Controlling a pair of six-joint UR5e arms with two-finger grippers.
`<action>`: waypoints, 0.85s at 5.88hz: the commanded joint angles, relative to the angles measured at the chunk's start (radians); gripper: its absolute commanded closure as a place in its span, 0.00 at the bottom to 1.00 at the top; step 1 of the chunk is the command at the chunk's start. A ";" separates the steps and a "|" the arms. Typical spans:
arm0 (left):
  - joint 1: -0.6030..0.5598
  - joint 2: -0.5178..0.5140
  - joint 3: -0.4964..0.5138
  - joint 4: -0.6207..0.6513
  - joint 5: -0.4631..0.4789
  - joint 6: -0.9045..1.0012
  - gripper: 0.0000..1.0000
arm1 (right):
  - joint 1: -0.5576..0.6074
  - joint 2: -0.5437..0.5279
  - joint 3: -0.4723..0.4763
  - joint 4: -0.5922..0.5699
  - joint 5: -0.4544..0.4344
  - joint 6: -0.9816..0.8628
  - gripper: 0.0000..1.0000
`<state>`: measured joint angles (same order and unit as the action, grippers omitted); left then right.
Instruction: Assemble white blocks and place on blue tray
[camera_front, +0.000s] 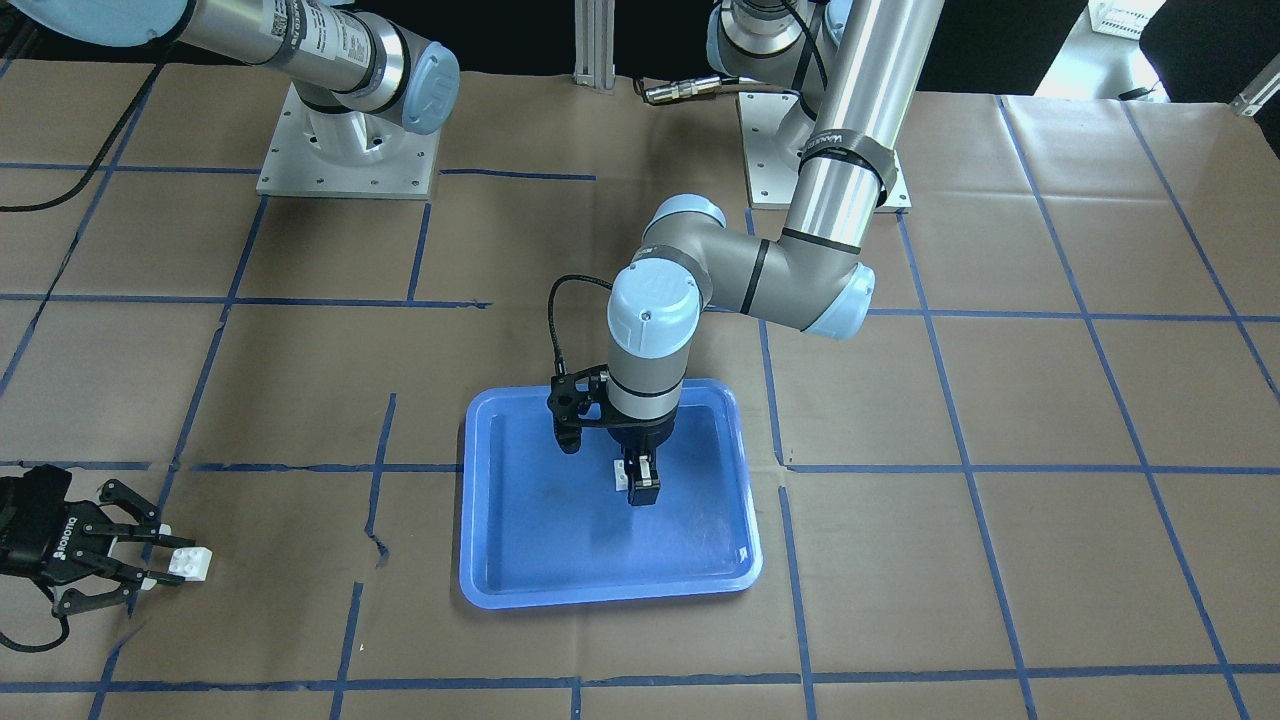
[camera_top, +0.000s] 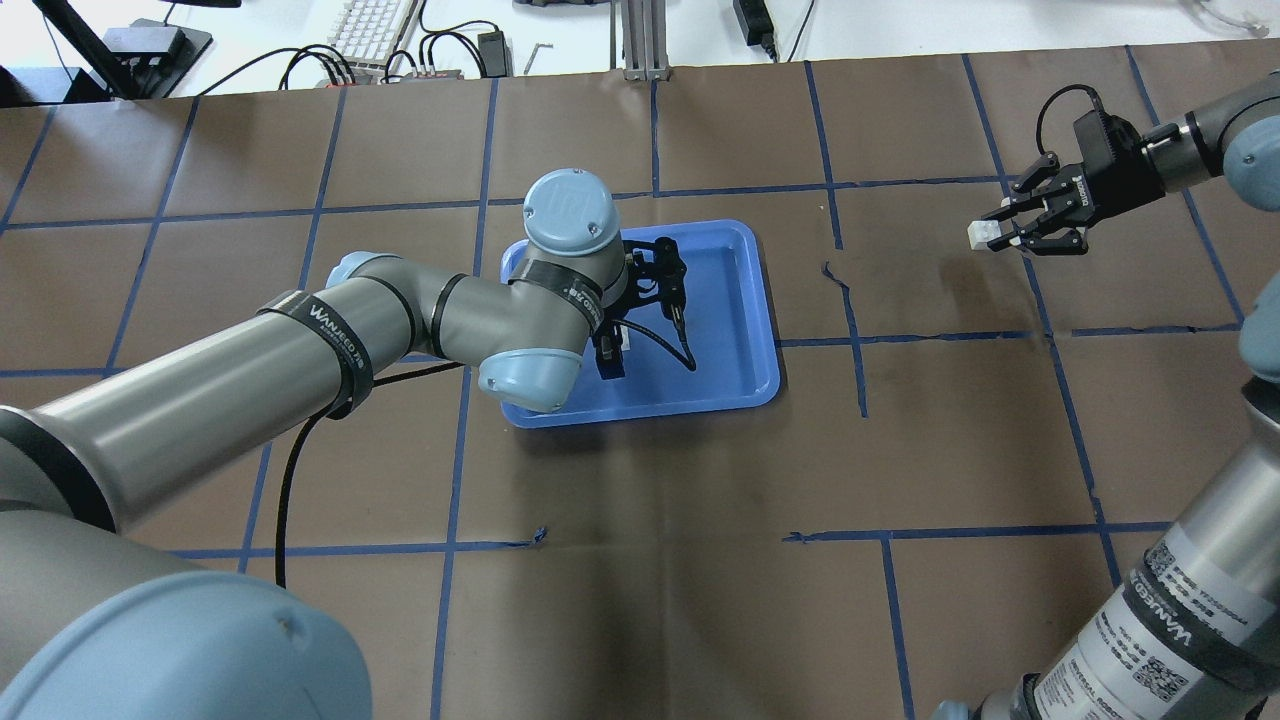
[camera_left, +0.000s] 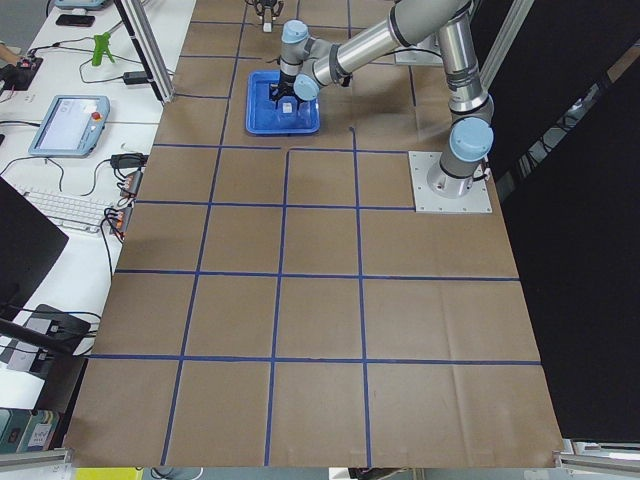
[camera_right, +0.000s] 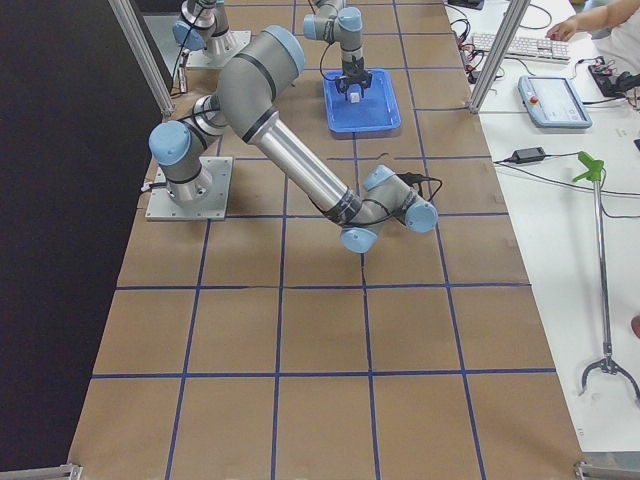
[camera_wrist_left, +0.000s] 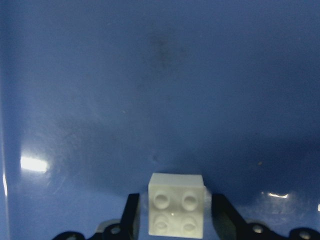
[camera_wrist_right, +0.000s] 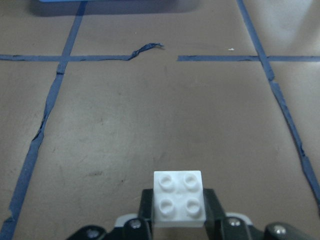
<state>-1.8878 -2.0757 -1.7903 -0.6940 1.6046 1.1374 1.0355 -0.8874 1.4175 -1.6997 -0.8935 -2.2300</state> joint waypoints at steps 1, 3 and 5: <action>0.009 0.104 0.005 -0.103 0.000 -0.002 0.01 | 0.024 -0.077 0.015 0.064 0.010 0.038 0.77; 0.050 0.307 0.069 -0.468 -0.018 -0.002 0.01 | 0.112 -0.140 0.097 0.064 0.024 0.044 0.77; 0.079 0.446 0.182 -0.777 -0.021 -0.005 0.01 | 0.254 -0.177 0.187 0.045 0.112 0.061 0.76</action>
<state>-1.8231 -1.6919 -1.6625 -1.3323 1.5866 1.1342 1.2136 -1.0491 1.5685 -1.6456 -0.8166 -2.1739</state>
